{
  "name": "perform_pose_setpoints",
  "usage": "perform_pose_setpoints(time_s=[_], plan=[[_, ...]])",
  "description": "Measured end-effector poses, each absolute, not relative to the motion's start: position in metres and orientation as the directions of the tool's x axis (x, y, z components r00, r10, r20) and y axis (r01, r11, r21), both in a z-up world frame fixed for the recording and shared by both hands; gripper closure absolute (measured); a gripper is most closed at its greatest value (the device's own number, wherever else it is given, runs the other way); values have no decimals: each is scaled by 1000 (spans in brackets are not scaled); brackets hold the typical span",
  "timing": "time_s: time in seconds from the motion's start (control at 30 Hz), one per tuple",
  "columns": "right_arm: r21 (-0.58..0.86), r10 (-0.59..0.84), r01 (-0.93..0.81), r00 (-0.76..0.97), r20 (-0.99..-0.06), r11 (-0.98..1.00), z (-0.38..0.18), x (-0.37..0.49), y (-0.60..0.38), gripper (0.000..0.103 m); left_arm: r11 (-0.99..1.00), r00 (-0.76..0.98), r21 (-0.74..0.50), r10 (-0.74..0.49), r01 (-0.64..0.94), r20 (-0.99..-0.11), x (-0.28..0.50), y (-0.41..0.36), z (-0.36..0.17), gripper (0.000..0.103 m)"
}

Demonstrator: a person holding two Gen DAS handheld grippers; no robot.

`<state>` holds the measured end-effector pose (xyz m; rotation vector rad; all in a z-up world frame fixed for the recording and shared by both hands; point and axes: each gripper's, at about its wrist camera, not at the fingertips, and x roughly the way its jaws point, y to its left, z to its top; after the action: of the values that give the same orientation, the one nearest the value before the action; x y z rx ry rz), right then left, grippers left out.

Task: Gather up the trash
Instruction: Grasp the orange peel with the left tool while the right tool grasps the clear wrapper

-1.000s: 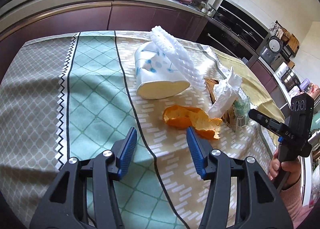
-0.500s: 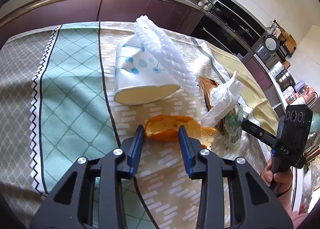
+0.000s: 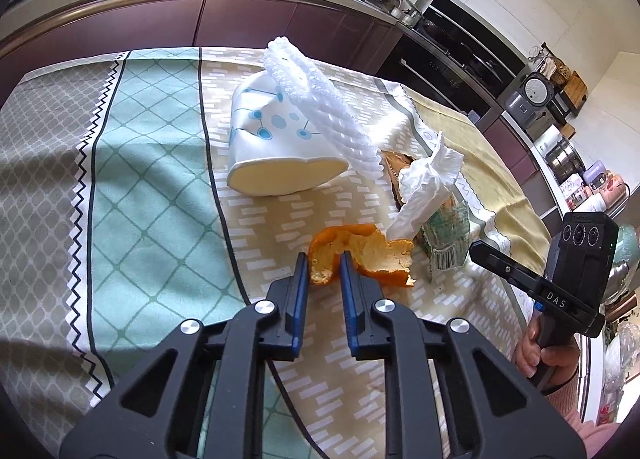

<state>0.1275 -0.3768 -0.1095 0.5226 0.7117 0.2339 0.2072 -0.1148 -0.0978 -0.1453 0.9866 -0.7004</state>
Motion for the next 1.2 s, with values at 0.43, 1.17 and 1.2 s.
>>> perform_pose_setpoints(time_s=[0.43,1.17,1.2], plan=[[543,427,-61,693,-580,837,-116,140,-364,99,772,355,-412,-604,484,-714,200,-110,-99,88],[476,425,-115,661,-619,872,-110,162,-332,72,766,362,-416,-613,489,-703,188,-91,-98,90],[476,425,-116,664,-615,871,-109,160,-332,74,766,363,-417,-613,489,-702,187,-90,-98,90]])
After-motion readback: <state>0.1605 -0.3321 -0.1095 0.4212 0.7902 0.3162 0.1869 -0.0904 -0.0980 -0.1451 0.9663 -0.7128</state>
